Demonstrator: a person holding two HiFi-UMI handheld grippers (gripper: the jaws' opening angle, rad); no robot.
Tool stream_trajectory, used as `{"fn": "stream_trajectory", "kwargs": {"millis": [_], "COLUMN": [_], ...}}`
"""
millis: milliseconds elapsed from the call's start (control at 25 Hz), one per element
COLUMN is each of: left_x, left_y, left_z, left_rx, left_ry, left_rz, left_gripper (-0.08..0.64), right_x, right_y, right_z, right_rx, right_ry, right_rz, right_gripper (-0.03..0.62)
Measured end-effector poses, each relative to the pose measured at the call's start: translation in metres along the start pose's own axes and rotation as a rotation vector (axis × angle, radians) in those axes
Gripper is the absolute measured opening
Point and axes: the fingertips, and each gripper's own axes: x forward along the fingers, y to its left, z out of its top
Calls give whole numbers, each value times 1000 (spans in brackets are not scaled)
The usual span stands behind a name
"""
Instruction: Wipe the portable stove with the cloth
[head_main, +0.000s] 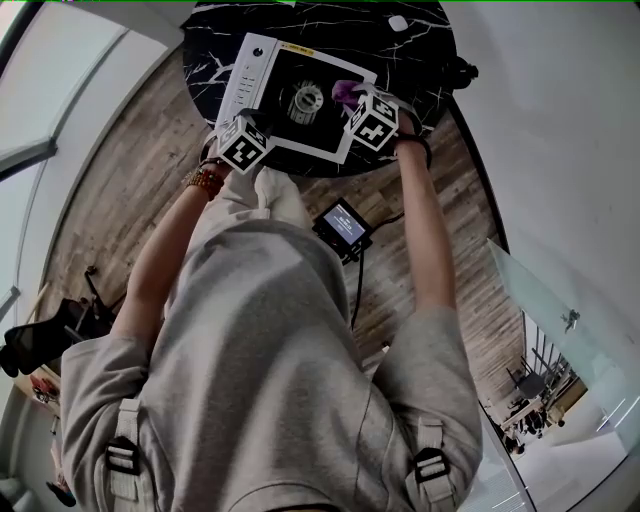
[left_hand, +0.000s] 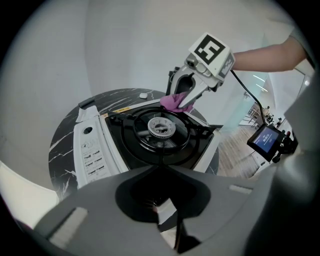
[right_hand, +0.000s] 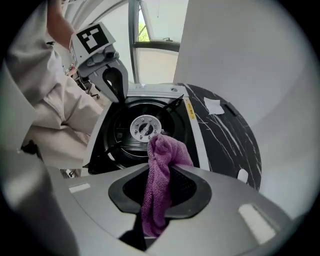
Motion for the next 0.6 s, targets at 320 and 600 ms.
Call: {"fn": "stream_trajectory", "kwargs": {"millis": [320, 600], "left_x": [1, 1], "left_y": [0, 1], "left_z": [0, 0], "left_rx": [6, 3], "left_ry": [4, -2], "left_rz": [1, 2], "left_gripper": [25, 25], "right_x": [7, 6], "right_y": [20, 34], "right_z": [2, -1], "right_rx": [32, 39], "right_ry": [36, 57], "right_rz": [66, 83], "right_gripper": [91, 91]}}
